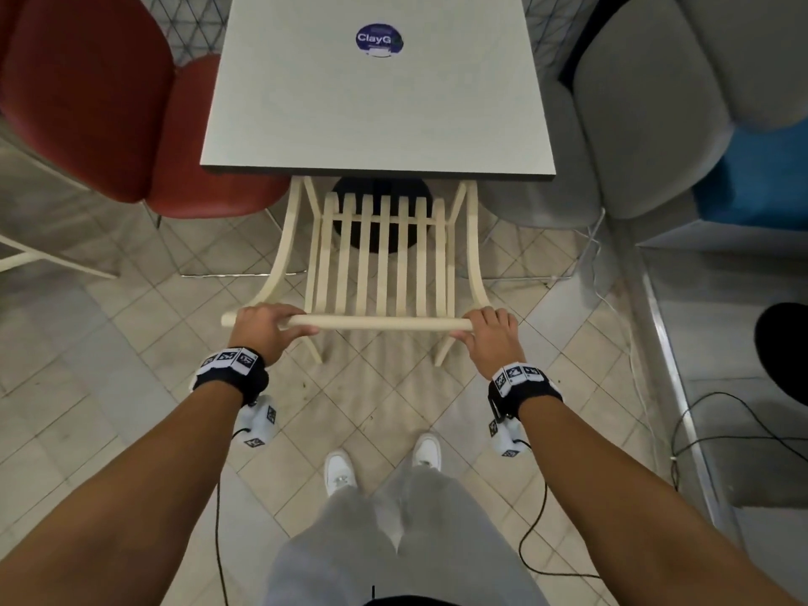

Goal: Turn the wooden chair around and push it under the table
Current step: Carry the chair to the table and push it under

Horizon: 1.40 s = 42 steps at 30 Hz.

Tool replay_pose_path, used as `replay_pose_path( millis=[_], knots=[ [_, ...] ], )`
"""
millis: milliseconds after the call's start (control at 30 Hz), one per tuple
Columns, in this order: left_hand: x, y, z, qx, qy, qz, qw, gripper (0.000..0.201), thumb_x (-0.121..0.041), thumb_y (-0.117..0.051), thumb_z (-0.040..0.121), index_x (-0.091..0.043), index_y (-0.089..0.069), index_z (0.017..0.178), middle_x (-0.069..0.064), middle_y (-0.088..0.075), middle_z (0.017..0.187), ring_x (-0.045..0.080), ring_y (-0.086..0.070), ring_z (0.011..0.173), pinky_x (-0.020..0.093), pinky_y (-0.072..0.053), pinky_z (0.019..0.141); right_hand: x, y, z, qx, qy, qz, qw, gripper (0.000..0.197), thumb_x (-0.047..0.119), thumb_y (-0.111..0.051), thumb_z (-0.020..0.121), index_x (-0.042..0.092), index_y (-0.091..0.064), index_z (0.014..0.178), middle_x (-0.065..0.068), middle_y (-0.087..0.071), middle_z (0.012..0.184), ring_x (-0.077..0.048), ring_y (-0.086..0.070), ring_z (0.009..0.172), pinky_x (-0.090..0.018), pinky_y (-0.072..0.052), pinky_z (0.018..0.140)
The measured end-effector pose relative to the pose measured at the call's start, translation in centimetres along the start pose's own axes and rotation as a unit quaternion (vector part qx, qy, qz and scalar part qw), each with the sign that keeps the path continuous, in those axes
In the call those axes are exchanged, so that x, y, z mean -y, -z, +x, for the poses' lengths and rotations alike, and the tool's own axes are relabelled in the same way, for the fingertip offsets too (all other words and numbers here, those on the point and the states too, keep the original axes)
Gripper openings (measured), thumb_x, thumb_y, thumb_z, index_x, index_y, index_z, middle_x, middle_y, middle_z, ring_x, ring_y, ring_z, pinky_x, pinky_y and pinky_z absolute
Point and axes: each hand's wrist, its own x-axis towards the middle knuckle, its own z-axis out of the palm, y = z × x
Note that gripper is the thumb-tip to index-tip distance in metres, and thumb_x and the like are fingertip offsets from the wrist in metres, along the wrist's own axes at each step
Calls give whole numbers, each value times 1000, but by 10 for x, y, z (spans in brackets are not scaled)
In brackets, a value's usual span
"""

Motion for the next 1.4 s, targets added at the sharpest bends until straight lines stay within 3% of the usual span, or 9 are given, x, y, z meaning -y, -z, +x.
replay_pose_path(
  millis=[100,233,367,433,600,733,1066,1400],
  knots=[
    [4,6,13,1,31,-12,999,34,-59,-77,73,-36,-77,98,1,-78,96,22,-65,87,38,-54,82,-2,3,22,26,-12,9,1000,69,69,-24,95,14,-63,111,-10,-63,103,-31,-52,95,-45,-40,94],
    [11,10,22,-14,43,12,999,38,-50,-76,79,-27,-77,110,6,-79,106,33,-64,101,45,-50,94,-2,9,44,41,-23,16,999,98,80,1,83,13,-63,114,-11,-65,107,-33,-54,102,-47,-38,101],
    [11,8,24,-22,47,28,998,37,-43,-76,82,-22,-77,113,11,-77,108,37,-62,103,48,-47,98,-6,13,51,56,-21,16,998,104,85,3,77,14,-62,116,-10,-65,110,-32,-55,106,-46,-38,103],
    [7,7,23,-24,48,28,998,36,-38,-77,83,-19,-77,112,13,-77,108,38,-61,104,47,-46,98,-7,15,50,57,-22,13,998,101,84,-2,79,12,-63,114,-10,-66,109,-32,-56,106,-45,-38,103],
    [1,-2,19,-17,54,21,998,36,-37,-76,84,-19,-77,116,14,-76,110,37,-59,107,45,-41,99,-16,25,49,71,-19,11,997,70,69,-36,88,10,-64,111,-10,-67,108,-31,-58,106,-43,-39,102],
    [-7,-12,12,-14,56,18,998,36,-39,-73,86,-21,-76,117,11,-76,111,36,-56,112,45,-38,103,-28,28,50,71,-19,18,997,55,61,-50,92,11,-64,111,-8,-68,108,-29,-59,106,-42,-39,102],
    [-10,-12,8,1,46,43,998,35,-40,-71,88,-21,-75,117,11,-76,110,36,-57,109,45,-36,103,-26,26,36,54,-41,43,997,48,53,-58,93,8,-65,110,-10,-67,107,-30,-57,106,-43,-37,106],
    [-12,-5,8,1,47,53,997,31,-41,-73,86,-22,-76,110,11,-77,101,36,-61,102,45,-42,98,-22,18,28,41,-52,60,996,45,50,-60,92,8,-66,109,-11,-68,106,-32,-55,107,-43,-37,104]
  ],
)
